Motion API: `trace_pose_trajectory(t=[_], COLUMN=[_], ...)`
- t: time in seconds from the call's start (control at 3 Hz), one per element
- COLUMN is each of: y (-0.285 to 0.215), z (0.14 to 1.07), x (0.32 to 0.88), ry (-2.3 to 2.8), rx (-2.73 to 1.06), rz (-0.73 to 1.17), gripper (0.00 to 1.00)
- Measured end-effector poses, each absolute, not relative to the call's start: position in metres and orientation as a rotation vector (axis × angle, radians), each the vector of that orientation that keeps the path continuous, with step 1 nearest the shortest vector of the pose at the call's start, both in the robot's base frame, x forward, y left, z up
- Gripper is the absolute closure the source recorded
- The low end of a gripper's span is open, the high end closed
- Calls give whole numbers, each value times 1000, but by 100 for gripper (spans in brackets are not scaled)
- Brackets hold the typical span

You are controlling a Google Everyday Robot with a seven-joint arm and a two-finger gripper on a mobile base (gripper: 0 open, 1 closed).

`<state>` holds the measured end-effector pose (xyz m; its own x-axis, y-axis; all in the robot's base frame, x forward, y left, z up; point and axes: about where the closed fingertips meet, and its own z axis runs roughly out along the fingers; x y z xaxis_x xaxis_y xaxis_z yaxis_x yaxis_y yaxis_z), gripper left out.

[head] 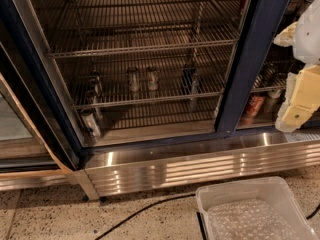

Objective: Pick 7up can from bottom shelf of fridge

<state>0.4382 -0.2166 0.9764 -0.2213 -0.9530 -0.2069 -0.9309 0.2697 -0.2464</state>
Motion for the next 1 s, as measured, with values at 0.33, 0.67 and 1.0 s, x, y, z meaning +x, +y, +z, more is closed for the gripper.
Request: trace_pose_trajectory(t=[0.33,0.67,1.0], y=[-217,-206,-188], z=[976,945,895], x=[438,440,439], ry=[2231,2250,2251], rx=[-1724,-1744,-1786], rz=[-99,-50,19], gripper=[0,0,0])
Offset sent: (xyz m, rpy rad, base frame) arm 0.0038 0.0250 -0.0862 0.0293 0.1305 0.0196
